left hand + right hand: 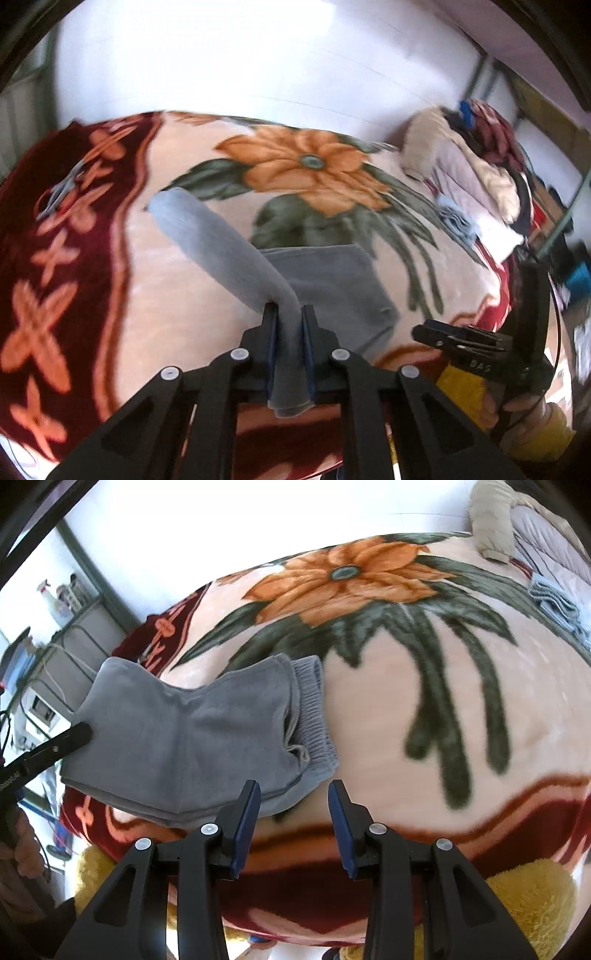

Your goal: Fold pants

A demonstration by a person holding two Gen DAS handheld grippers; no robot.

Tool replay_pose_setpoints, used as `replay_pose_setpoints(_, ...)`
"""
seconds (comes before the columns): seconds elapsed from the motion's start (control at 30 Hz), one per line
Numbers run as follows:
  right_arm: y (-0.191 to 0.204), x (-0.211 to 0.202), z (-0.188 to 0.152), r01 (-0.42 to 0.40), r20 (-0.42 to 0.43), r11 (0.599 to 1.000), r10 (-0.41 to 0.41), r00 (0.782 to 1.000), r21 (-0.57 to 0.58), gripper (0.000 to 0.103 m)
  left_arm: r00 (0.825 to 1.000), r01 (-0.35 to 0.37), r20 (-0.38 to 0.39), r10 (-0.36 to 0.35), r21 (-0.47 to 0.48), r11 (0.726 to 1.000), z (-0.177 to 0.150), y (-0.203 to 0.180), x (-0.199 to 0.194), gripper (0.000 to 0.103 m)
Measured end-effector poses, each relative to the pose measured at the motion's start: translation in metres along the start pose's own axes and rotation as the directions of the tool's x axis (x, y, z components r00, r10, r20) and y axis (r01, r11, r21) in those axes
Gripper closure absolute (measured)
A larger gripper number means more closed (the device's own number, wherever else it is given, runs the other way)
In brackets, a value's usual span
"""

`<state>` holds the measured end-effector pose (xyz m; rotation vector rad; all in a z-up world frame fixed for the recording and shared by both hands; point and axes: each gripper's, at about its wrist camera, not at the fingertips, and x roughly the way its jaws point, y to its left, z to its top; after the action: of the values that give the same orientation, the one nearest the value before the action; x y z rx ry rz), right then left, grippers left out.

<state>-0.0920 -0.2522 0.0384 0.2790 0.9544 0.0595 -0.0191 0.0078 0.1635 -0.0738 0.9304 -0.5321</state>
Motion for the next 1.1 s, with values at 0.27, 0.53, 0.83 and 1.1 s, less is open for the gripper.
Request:
replay_pose_setpoints(0.27, -0.030, -0.003, -0.002, -0.020, 0.020, 0.995, 0.018, 1.000, 0.095, 0.064, 0.995, 0.044, -0.098, -0.032, 0.119, 0.992, 0.014, -0.063, 0.059, 0.091)
replay_pose_setpoints(0.53, -0.045, 0.001, -0.002, -0.021, 0.020, 0.989, 0.018, 1.000, 0.145, 0.064, 0.979, 0.066, -0.199, -0.035, 0.150, 0.987, 0.001, -0.088, 0.113, 0.090)
replay_pose_setpoints(0.83, -0.036, 0.012, 0.002, -0.013, -0.020, 0.994, 0.015, 1.000, 0.107, 0.064, 0.967, 0.129, -0.228, -0.109, 0.073, 0.989, -0.010, -0.083, 0.112, 0.072)
replay_pose_setpoints(1.1, -0.003, 0.026, 0.022, -0.045, -0.041, 0.999, 0.045, 0.998, 0.011, 0.064, 0.979, 0.008, -0.202, -0.005, 0.015, 1.000, -0.025, -0.040, 0.088, 0.061)
